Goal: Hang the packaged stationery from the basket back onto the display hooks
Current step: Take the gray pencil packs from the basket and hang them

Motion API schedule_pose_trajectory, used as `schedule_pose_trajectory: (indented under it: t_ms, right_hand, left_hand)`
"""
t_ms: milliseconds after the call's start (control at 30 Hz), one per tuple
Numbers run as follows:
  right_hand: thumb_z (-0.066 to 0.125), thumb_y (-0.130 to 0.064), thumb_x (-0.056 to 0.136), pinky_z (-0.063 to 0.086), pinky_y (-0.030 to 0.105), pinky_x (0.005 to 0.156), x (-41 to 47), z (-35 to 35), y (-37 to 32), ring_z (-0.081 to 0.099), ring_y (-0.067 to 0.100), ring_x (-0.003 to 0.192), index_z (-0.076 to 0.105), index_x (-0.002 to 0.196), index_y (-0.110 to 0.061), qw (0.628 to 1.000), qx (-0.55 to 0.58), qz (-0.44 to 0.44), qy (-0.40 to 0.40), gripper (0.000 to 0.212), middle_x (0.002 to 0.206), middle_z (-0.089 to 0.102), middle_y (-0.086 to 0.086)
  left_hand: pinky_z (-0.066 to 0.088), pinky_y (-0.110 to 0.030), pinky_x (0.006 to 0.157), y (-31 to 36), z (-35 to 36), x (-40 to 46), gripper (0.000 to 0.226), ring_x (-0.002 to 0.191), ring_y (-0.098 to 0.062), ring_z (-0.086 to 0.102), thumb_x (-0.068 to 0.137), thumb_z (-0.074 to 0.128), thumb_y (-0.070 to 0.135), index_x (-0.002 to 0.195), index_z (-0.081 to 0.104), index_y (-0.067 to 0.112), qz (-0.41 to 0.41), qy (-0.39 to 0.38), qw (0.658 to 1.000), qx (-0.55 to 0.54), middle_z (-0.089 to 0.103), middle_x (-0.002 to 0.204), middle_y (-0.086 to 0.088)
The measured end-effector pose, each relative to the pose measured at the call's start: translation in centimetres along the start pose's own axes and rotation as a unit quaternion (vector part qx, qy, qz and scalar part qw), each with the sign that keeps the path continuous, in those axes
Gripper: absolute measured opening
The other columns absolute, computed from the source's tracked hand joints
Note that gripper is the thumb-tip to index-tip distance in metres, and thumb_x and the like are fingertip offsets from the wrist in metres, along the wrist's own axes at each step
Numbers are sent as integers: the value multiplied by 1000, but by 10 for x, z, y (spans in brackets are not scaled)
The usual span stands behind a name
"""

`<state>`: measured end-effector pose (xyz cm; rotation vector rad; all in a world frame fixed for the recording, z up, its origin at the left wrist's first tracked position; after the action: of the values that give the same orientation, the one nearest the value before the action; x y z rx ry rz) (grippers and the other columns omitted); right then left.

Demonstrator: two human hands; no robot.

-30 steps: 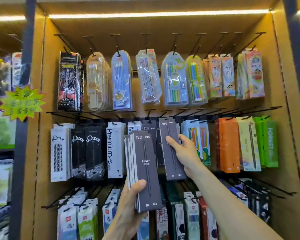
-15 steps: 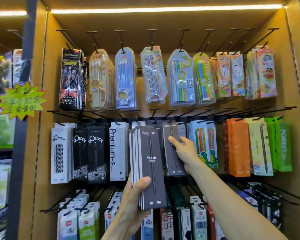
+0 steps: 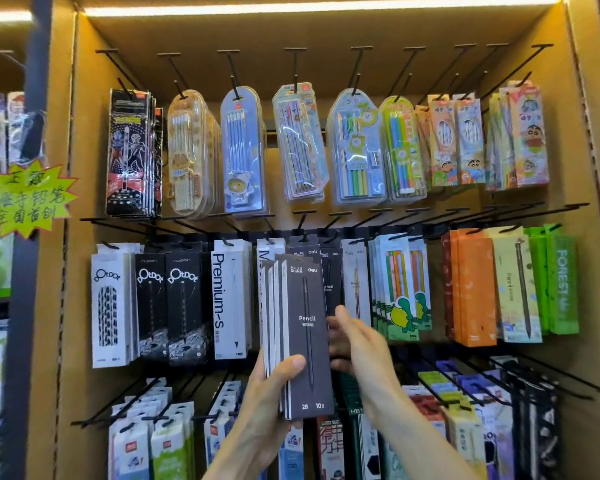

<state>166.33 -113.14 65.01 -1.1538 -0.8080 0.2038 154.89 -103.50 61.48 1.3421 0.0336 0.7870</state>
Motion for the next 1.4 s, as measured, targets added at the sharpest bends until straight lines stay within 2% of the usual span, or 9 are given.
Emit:
schedule_pose_trajectory:
  t_ms: [167, 400, 533, 667, 833, 1067, 1167, 1300, 1400]
  right_hand:
    - [80, -35, 83, 60, 44, 93, -29, -2, -2, 75, 19, 99, 75, 109, -16, 998, -8, -15, -54, 32, 103, 79, 1]
    - [72, -23, 93, 62, 47, 89, -20, -17, -7, 77, 25, 95, 62, 118, -11, 998, 54, -8, -14, 30, 103, 80, 8]
    - [67, -24, 97, 64, 35, 72, 2, -25, -27, 78, 18, 87, 59, 118, -21, 998, 28, -47, 0, 22, 94, 81, 1]
    - [66, -25, 99, 65, 39, 76, 26, -24, -40, 78, 18, 88, 58, 125, -19, 997, -9, -75, 10, 28, 95, 80, 1]
    - [64, -30, 100, 62, 31, 68, 25, -28, -35, 76, 11, 83, 59, 118, -25, 995, -8, -85, 47, 19, 99, 78, -1]
    - [62, -29, 102, 60, 34, 68, 57, -24, -27, 72, 19, 90, 61, 114, -16, 993, -59, -48, 87, 18, 105, 71, 2]
    - [65, -32, 99, 62, 40, 77, 89, -17, -11, 70, 24, 95, 61, 120, -17, 991, -80, 9, 103, 26, 116, 70, 8]
    - [63, -39, 99, 50, 43, 105, 99, -18, 3, 60, 31, 123, 60, 138, -15, 973, -181, 31, 141, 46, 140, 61, 9]
    - [61, -49, 98, 50, 45, 102, 62, -20, -2, 60, 27, 121, 62, 132, -20, 958, -227, -26, 173, 44, 131, 64, 3]
  left_hand:
    - [51, -28, 39, -10, 9, -3, 85, 63, -23, 72, 56, 88, 38, 134, 59, 19, -19, 2, 1000, -7, 77, 96, -17]
    - [40, -21, 30, -11, 4, -5, 59, 50, -18, 63, 73, 78, 30, 128, 61, 16, -14, 21, 998, -52, 74, 84, -12]
    - [43, -23, 32, -15, -10, -1, 76, 66, -27, 68, 67, 90, 27, 134, 57, 13, -23, 46, 998, -47, 72, 94, -21]
    - [45, -23, 35, -17, -14, 4, 77, 76, -29, 72, 66, 89, 31, 134, 59, 12, -39, 55, 997, -42, 74, 100, -20]
    - [43, -22, 33, -14, -14, 3, 70, 77, -31, 69, 66, 84, 30, 128, 59, 12, -32, 50, 997, -51, 74, 96, -19]
    - [48, -28, 45, -13, -17, 8, 95, 86, -37, 64, 50, 98, 41, 132, 59, 13, -21, 37, 998, -40, 75, 101, -20]
    - [49, -25, 37, -10, -11, 5, 70, 80, -33, 70, 73, 88, 28, 134, 57, 12, -14, 27, 998, -50, 75, 100, -20]
    - [47, -24, 34, -5, -5, 0, 68, 75, -28, 73, 73, 81, 29, 135, 57, 14, -8, 15, 999, -38, 75, 103, -19]
    - [46, -23, 33, -5, -5, -3, 66, 72, -27, 73, 78, 85, 26, 136, 56, 15, -8, 13, 999, -31, 74, 96, -17]
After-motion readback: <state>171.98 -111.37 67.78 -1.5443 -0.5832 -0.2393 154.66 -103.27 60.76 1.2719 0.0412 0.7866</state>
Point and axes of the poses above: each hand's wrist, its own x-axis towards the middle knuckle, its own z-axis out of the palm, y = z × x, the point moved 5 cm from there along x, towards the middle knuckle
